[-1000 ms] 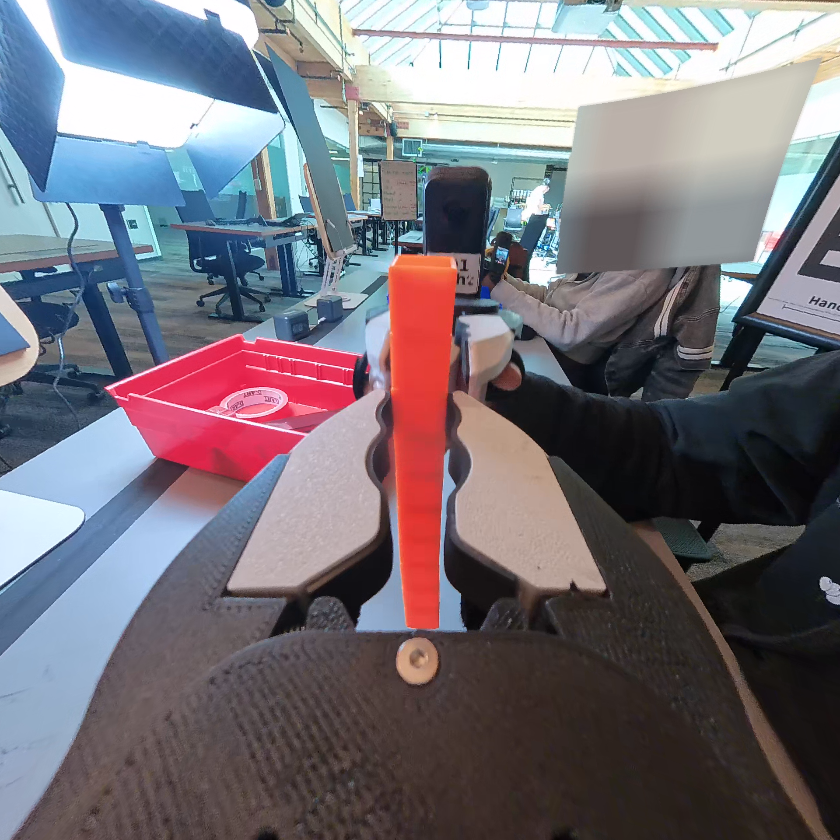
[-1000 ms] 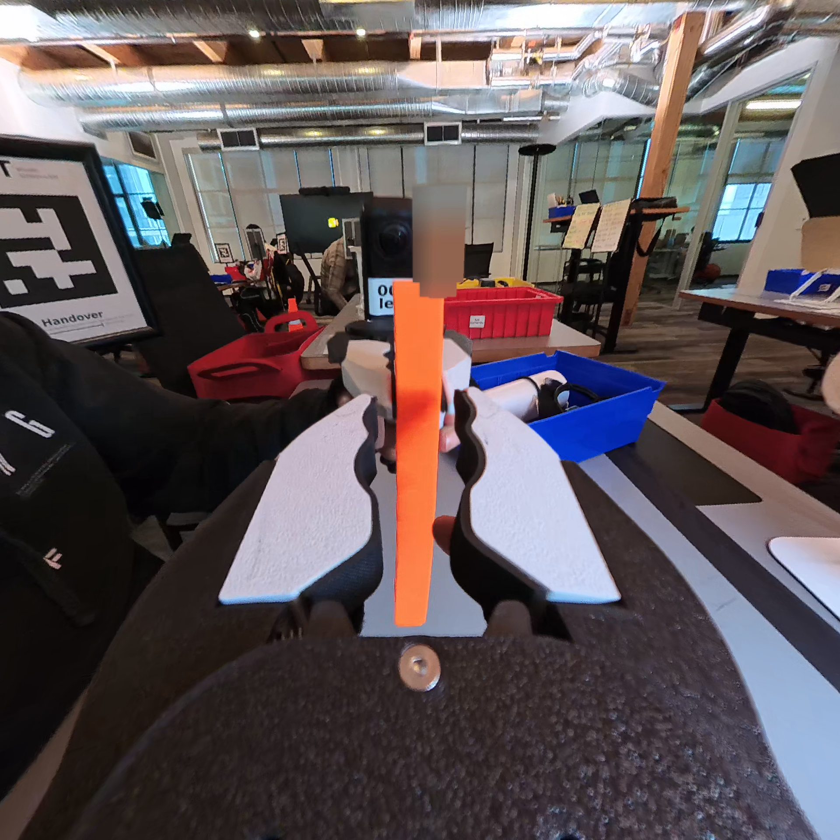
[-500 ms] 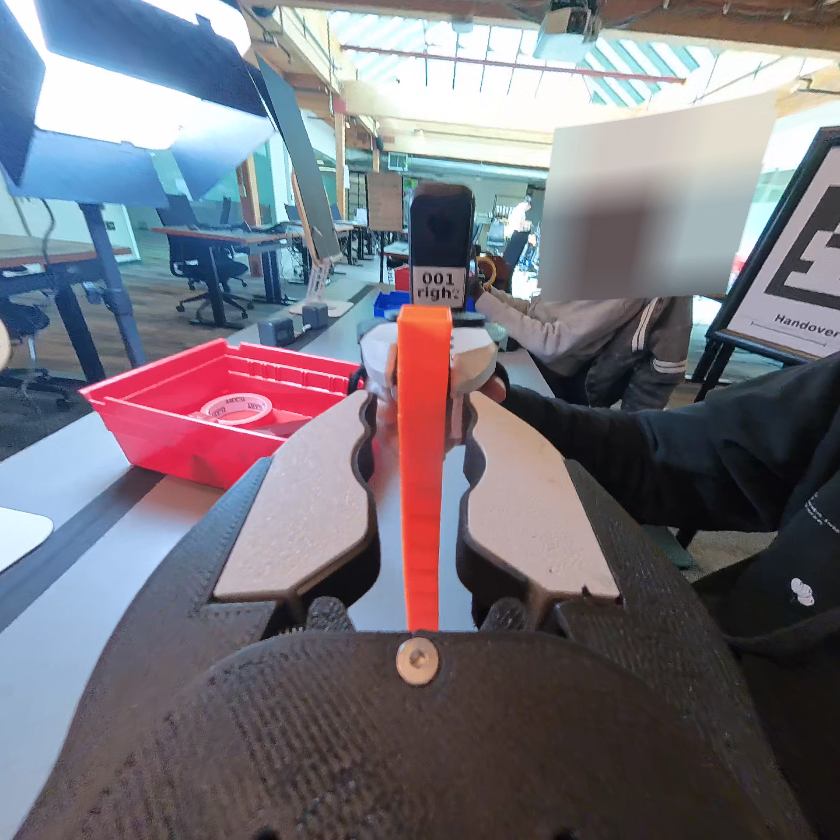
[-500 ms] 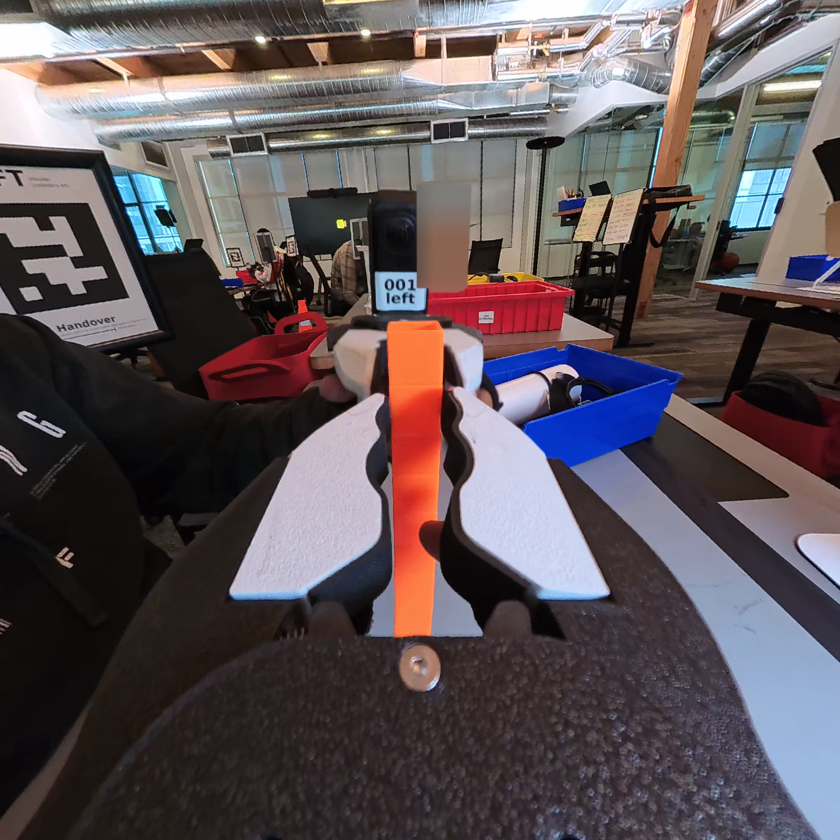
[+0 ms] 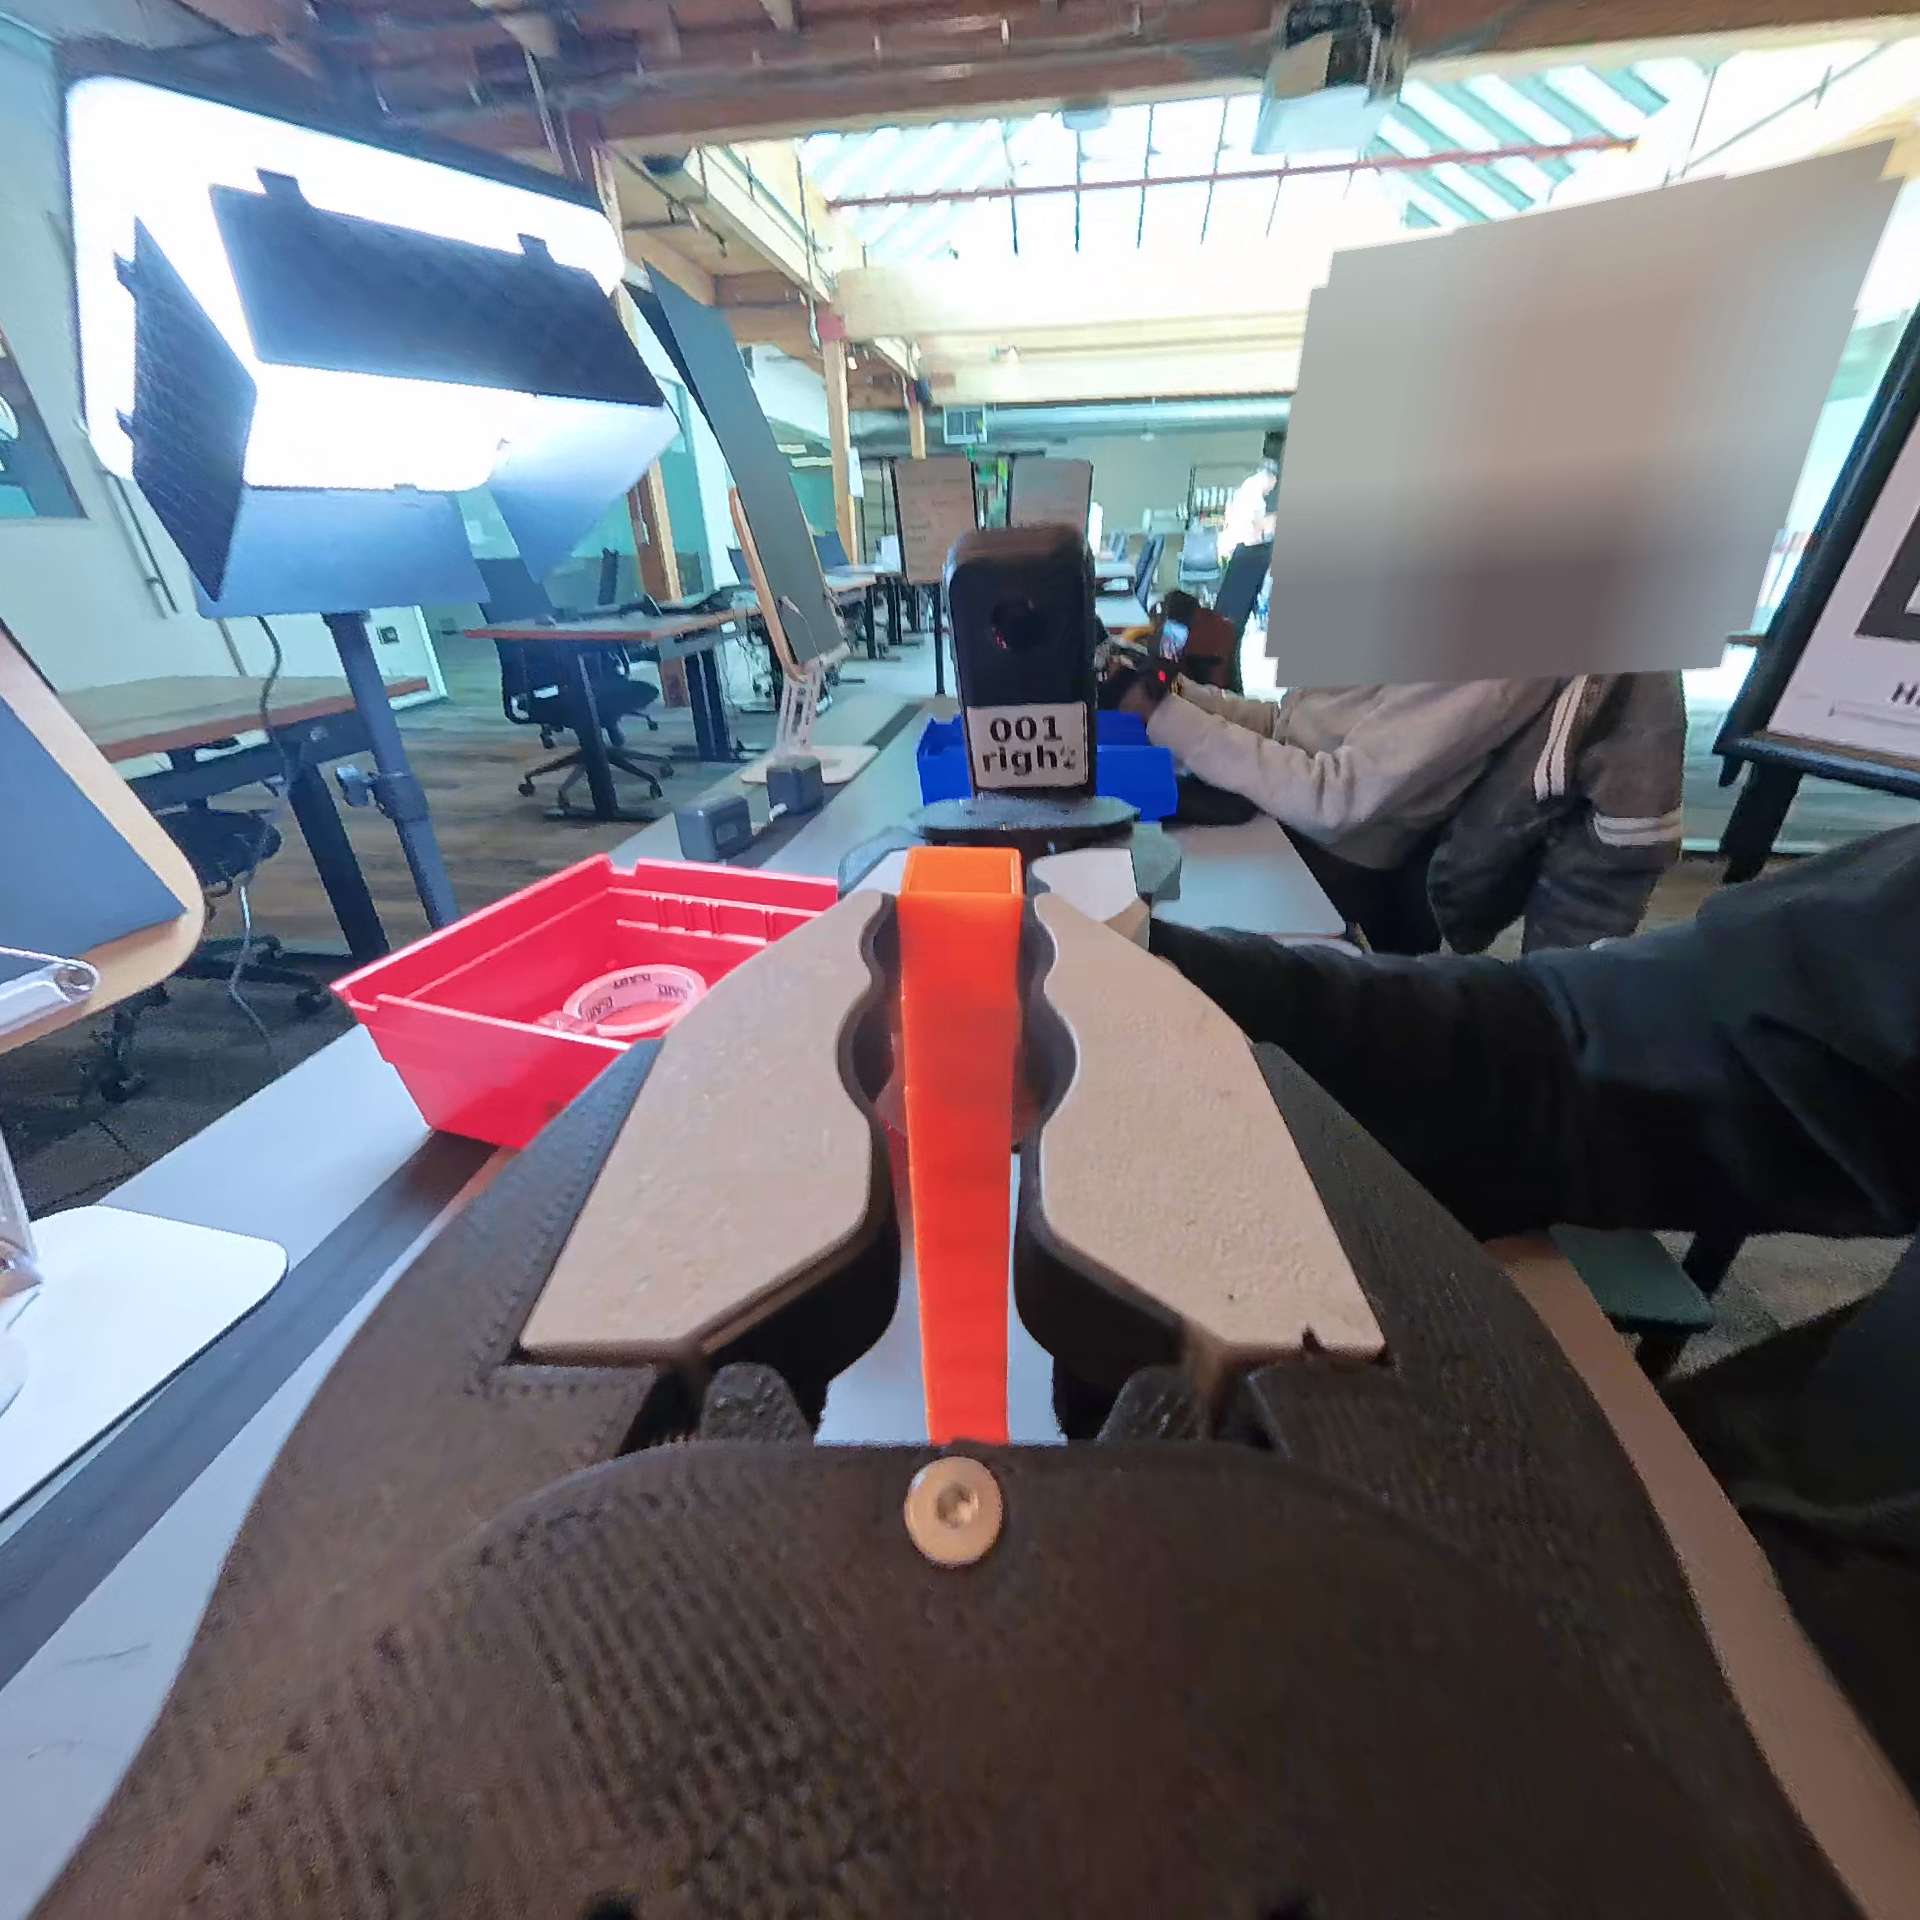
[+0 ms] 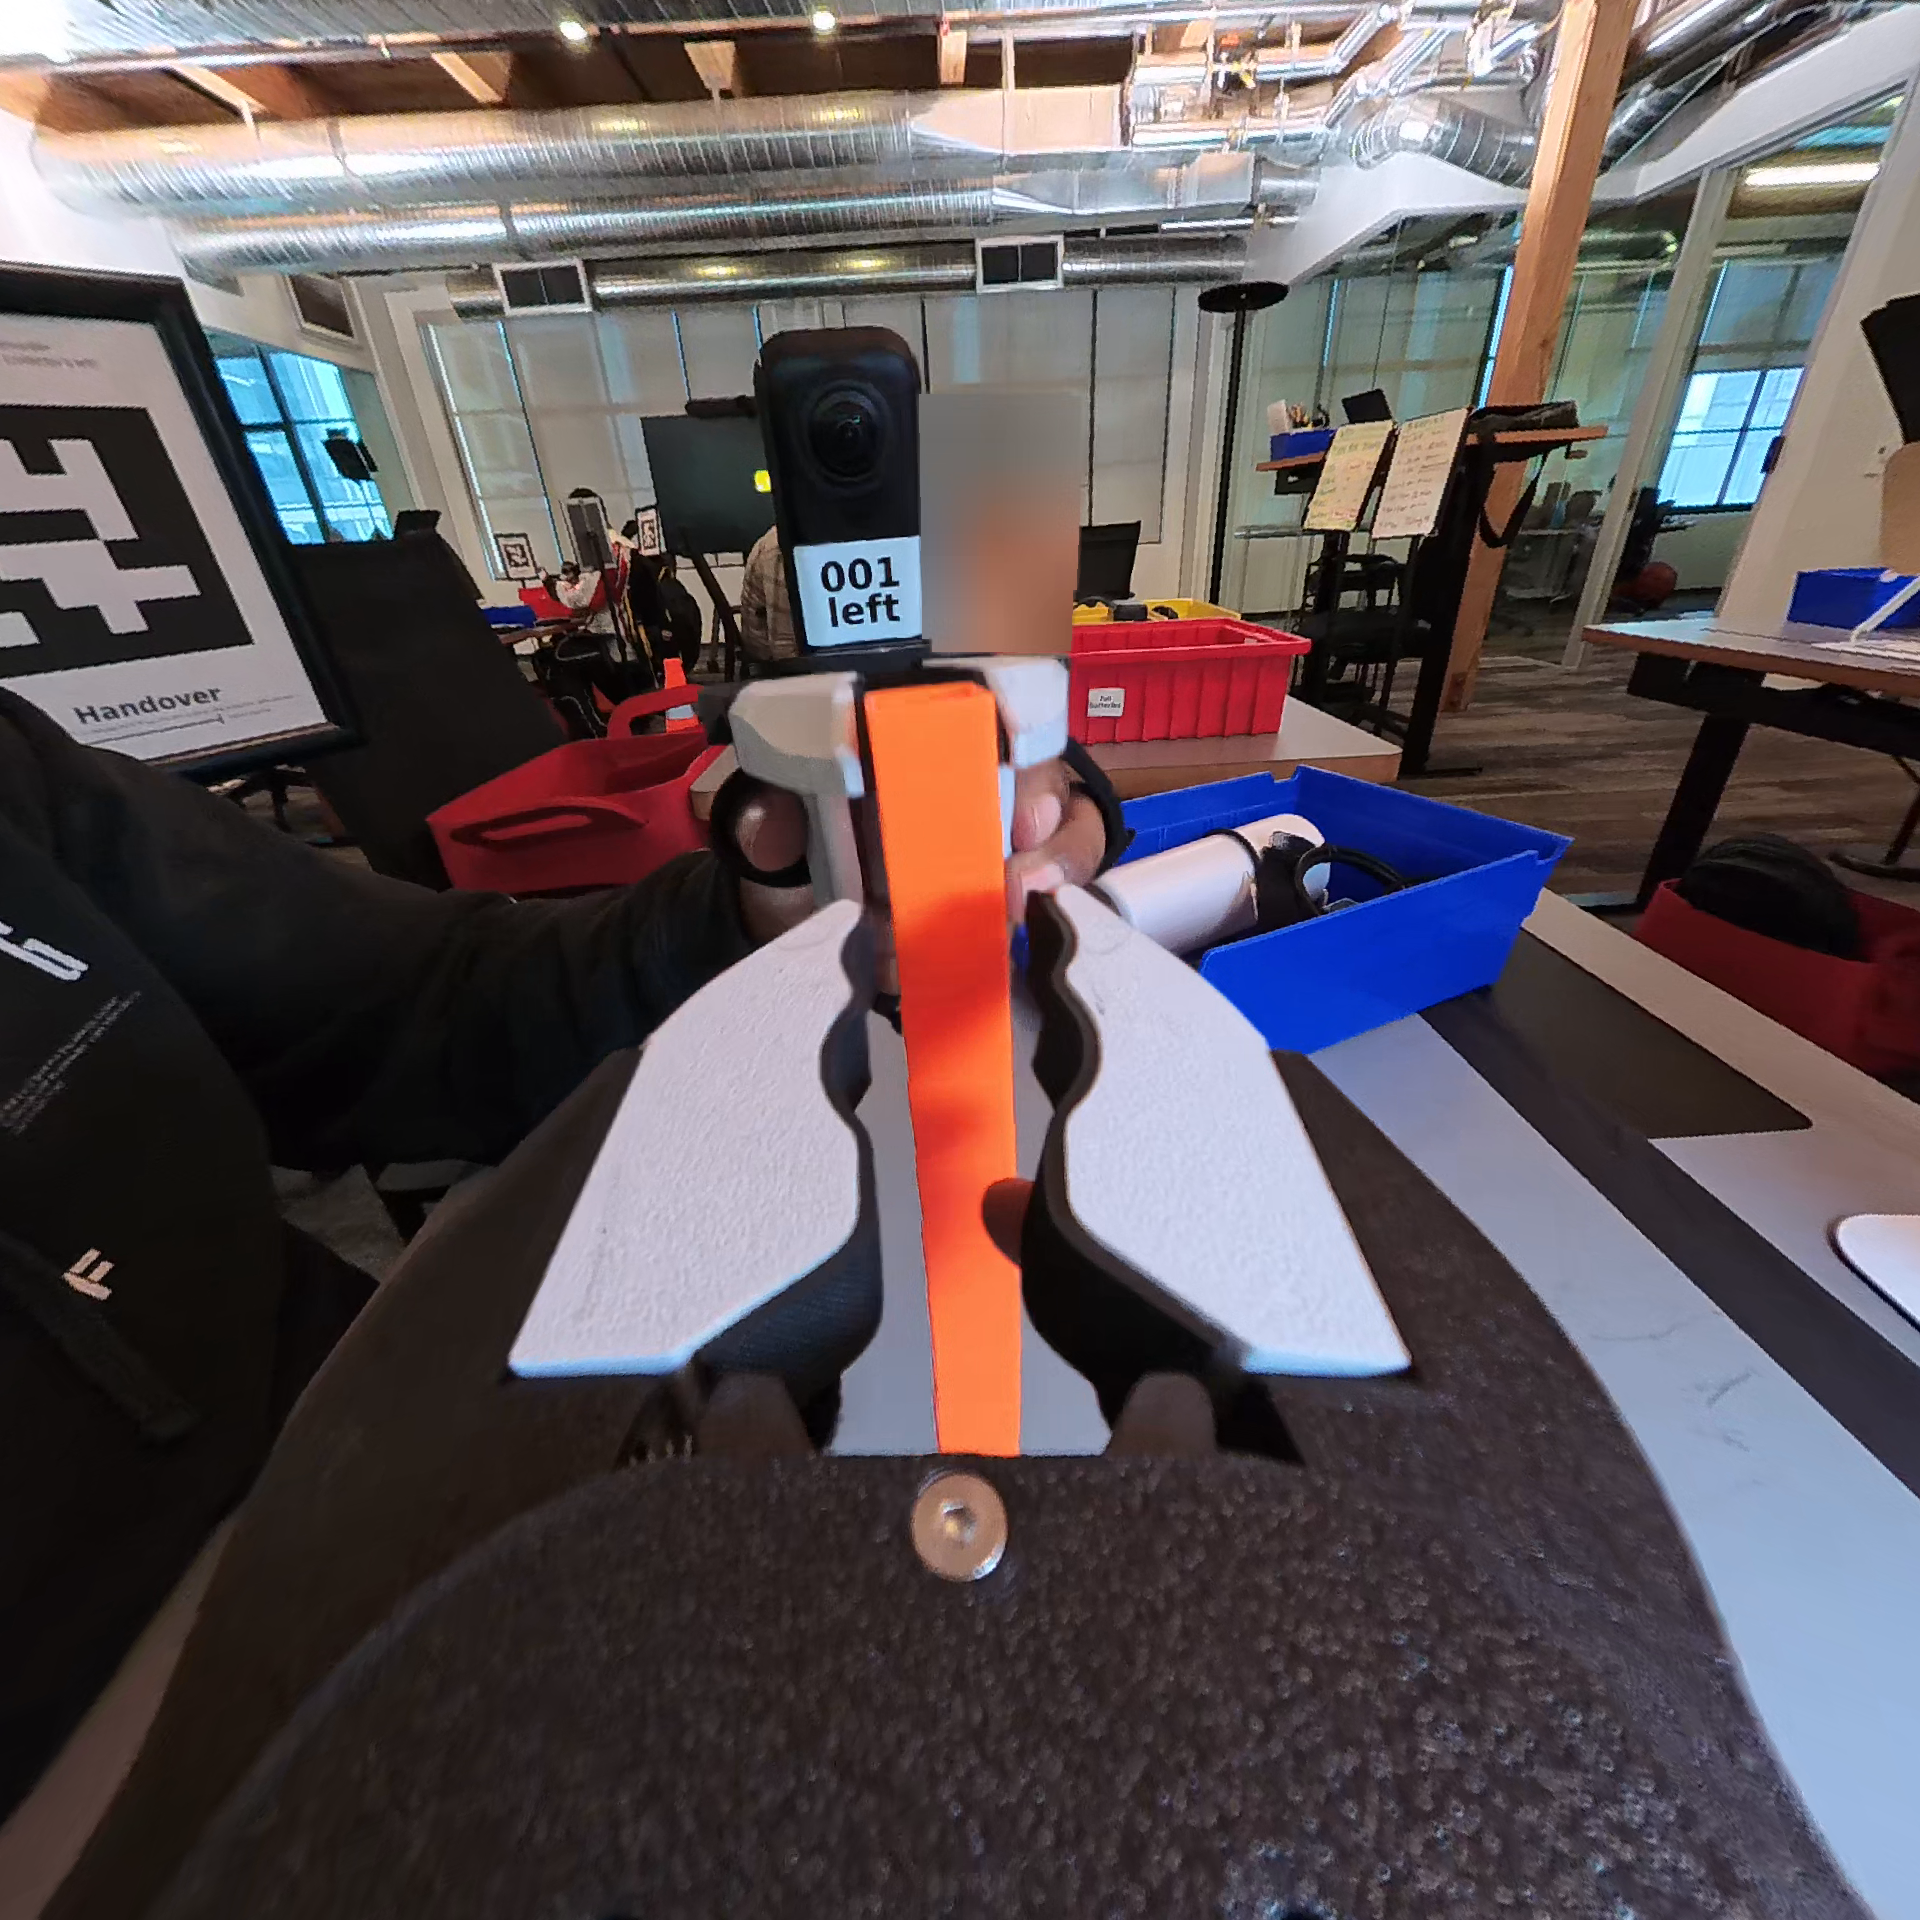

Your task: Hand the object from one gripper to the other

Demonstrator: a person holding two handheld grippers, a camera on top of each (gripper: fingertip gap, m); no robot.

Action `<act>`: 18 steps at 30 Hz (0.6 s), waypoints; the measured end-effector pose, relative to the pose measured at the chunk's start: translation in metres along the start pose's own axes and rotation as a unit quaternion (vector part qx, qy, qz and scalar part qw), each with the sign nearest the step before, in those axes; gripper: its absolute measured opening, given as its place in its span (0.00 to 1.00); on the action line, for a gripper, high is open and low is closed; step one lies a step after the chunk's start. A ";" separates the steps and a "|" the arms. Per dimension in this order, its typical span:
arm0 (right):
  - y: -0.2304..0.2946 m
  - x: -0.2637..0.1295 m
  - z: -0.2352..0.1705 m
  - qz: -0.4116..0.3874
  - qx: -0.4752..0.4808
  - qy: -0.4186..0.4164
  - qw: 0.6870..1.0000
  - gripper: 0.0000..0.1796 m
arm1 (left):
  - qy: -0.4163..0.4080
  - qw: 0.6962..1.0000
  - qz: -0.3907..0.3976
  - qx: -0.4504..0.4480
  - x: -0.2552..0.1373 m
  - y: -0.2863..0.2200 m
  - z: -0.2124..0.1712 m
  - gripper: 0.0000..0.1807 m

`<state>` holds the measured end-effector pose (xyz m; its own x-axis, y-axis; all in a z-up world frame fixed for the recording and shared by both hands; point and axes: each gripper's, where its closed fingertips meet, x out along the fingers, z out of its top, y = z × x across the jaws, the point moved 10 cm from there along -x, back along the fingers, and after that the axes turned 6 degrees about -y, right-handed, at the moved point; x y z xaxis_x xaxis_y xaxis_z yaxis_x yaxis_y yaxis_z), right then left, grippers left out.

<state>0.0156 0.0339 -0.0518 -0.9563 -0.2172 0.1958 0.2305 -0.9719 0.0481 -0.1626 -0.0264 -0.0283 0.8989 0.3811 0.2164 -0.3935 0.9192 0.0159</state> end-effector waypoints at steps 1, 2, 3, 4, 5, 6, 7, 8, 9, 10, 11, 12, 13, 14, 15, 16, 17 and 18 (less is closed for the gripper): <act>-0.002 -0.001 -0.001 -0.001 0.001 0.003 1.000 0.19 | -0.011 1.000 0.001 -0.005 -0.002 0.001 0.002 0.12; -0.004 -0.002 -0.003 -0.006 0.000 0.009 1.000 0.22 | -0.024 1.000 0.002 -0.011 -0.004 0.002 0.004 0.12; -0.006 -0.003 -0.006 -0.010 -0.003 0.018 1.000 0.24 | -0.037 0.999 0.003 -0.016 -0.007 0.003 0.006 0.12; -0.007 -0.003 -0.010 -0.006 -0.003 0.026 1.000 0.26 | -0.050 0.999 0.005 -0.018 -0.009 0.004 0.008 0.12; -0.008 -0.002 -0.014 0.001 0.001 0.033 0.999 0.27 | -0.058 0.998 0.007 -0.021 -0.011 0.005 0.009 0.12; -0.008 0.000 -0.018 0.005 0.005 0.038 0.999 0.28 | -0.061 0.998 0.008 -0.022 -0.011 0.006 0.009 0.12; -0.007 0.004 -0.021 0.010 0.006 0.048 0.999 0.28 | -0.066 0.998 0.009 -0.021 -0.012 0.006 0.010 0.12; -0.006 0.007 -0.025 0.012 0.003 0.058 0.998 0.27 | -0.071 0.997 0.009 -0.019 -0.012 0.006 0.010 0.12; -0.004 0.010 -0.027 0.011 -0.005 0.066 0.998 0.22 | -0.072 0.997 0.006 -0.019 -0.013 0.006 0.010 0.12; -0.003 0.012 -0.028 0.008 -0.012 0.072 0.997 0.14 | -0.074 0.997 0.005 -0.020 -0.013 0.006 0.010 0.12; -0.002 0.013 -0.027 0.006 -0.018 0.074 0.997 0.13 | -0.076 0.997 0.003 -0.023 -0.014 0.007 0.010 0.12; -0.002 0.013 -0.026 0.008 -0.017 0.078 0.997 0.13 | -0.076 0.997 0.000 -0.026 -0.015 0.007 0.011 0.12; -0.002 0.011 -0.024 0.007 -0.018 0.088 0.996 0.12 | -0.070 0.997 -0.004 -0.028 -0.016 0.009 0.011 0.12; -0.002 0.009 -0.022 0.000 -0.029 0.107 0.994 0.12 | -0.055 0.998 -0.007 -0.030 -0.018 0.010 0.011 0.12; -0.003 0.006 -0.020 -0.012 -0.044 0.129 0.991 0.12 | -0.034 0.999 -0.005 -0.027 -0.020 0.012 0.012 0.12; -0.003 0.003 -0.018 -0.022 -0.055 0.153 0.986 0.12 | -0.007 1.000 0.001 -0.016 -0.023 0.014 0.013 0.13; -0.004 0.000 -0.016 -0.036 -0.063 0.185 0.980 0.12 | 0.024 1.000 0.007 0.000 -0.025 0.014 0.015 0.15; -0.005 -0.003 -0.015 -0.054 -0.082 0.224 0.970 0.12 | 0.061 0.998 0.011 0.018 -0.028 0.014 0.016 0.16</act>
<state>0.0145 0.0379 -0.0674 -0.9641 -0.0951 -0.2480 0.1277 -0.9847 -0.1187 -0.1962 -0.0263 -0.0185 0.9059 0.4126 0.0959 -0.4182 0.9071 0.0484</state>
